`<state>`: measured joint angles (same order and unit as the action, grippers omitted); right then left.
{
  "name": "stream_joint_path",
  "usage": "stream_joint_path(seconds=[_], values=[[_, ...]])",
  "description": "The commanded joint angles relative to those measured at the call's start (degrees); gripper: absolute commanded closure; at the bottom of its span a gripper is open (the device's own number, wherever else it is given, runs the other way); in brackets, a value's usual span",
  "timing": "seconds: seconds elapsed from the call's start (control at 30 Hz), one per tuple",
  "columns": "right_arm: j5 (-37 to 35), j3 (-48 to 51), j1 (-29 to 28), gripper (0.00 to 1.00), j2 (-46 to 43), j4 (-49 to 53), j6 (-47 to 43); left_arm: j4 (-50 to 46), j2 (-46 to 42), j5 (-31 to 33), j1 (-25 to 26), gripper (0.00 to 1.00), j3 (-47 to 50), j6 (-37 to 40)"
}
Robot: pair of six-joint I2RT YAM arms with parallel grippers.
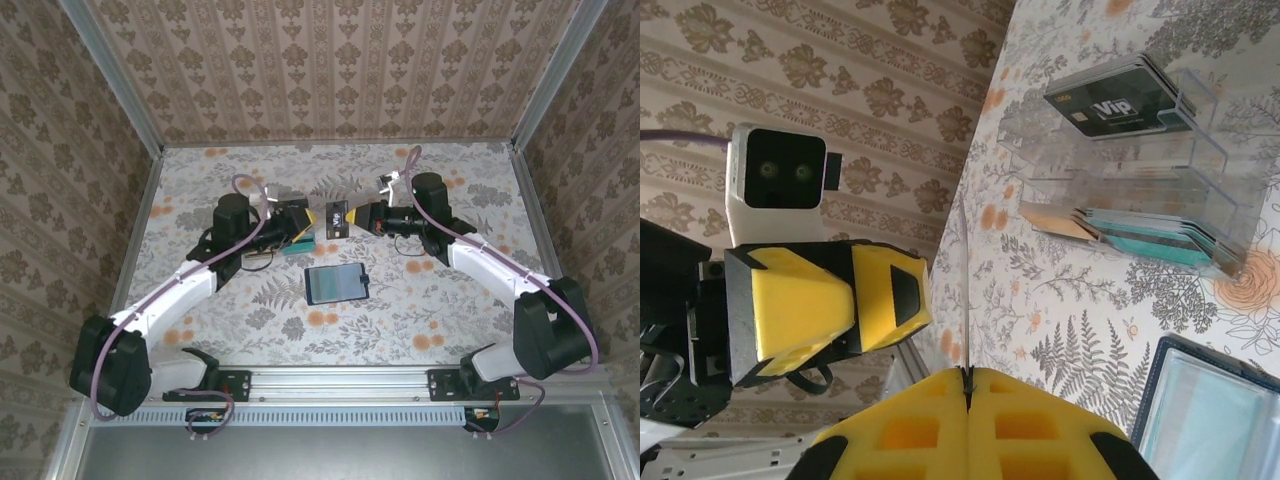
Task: Take the credit cards out of the card holder
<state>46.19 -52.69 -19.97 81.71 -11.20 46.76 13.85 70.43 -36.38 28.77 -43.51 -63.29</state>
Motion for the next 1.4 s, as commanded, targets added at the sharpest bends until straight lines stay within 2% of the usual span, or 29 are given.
stream_joint_path(seconds=[0.0, 0.13, 0.33, 0.43, 0.7, 0.73, 0.83, 0.87, 0.9, 1.03, 1.13, 1.2, 1.27, 1.37], values=[[3.7, -1.0, -0.2, 1.00, 1.0, -5.6, 2.8, 5.6, 1.2, -4.0, 0.0, 0.63, 0.6, -2.4], [4.6, 0.0, -0.5, 1.00, 1.8, -9.6, 5.1, 6.3, 2.7, -4.7, 0.4, 0.70, 0.3, -2.6], [6.4, -0.4, -1.3, 1.00, 3.5, -11.1, 5.9, 7.2, 3.8, -5.8, 0.8, 0.71, -1.0, -2.7], [6.4, -0.4, -1.6, 1.00, 4.2, -11.2, 5.9, 7.4, 3.8, -6.4, 1.0, 0.75, -1.3, -2.7], [6.7, -0.7, -1.7, 1.00, 5.0, -11.0, 5.6, 7.6, 3.2, -6.5, 1.0, 1.00, -1.4, -2.3], [6.6, -0.9, -1.6, 0.94, 5.1, -10.1, 5.0, 7.0, 3.0, -6.5, 1.0, 1.00, -1.5, -2.0], [5.1, -1.2, -1.5, 0.47, 4.3, -5.5, 2.0, 2.1, 2.0, -6.1, 0.7, 1.00, -2.9, 1.5], [4.2, -1.4, -1.4, 0.33, 3.7, -3.6, 0.8, -0.6, 1.7, -6.1, 0.4, 1.00, -3.7, 3.4], [3.3, -1.4, -1.3, 0.26, 3.1, -1.7, -0.3, -4.3, 1.3, -5.9, 0.1, 1.00, -4.8, 6.0], [0.6, -1.4, -0.5, 0.12, 0.6, 3.7, -4.0, -25.4, 0.5, -1.2, -0.9, 1.00, -12.7, 22.7], [-1.5, -1.3, -0.1, 0.05, -1.4, 6.7, -5.9, -39.9, 1.3, 6.8, -1.2, 1.00, -19.5, 36.9], [-2.9, -1.0, 0.0, 0.00, -1.6, 7.7, -6.6, -44.9, 1.8, 12.8, -1.2, 1.00, -22.2, 44.4], [-4.2, -0.9, 0.0, 0.00, -4.1, 9.0, -7.4, -46.5, 2.1, 18.7, -1.2, 1.00, -23.5, 51.7], [-6.0, -0.7, 0.1, 0.00, -5.7, 10.4, -8.3, -46.9, 2.3, 22.7, -1.1, 1.00, -24.7, 64.9]])
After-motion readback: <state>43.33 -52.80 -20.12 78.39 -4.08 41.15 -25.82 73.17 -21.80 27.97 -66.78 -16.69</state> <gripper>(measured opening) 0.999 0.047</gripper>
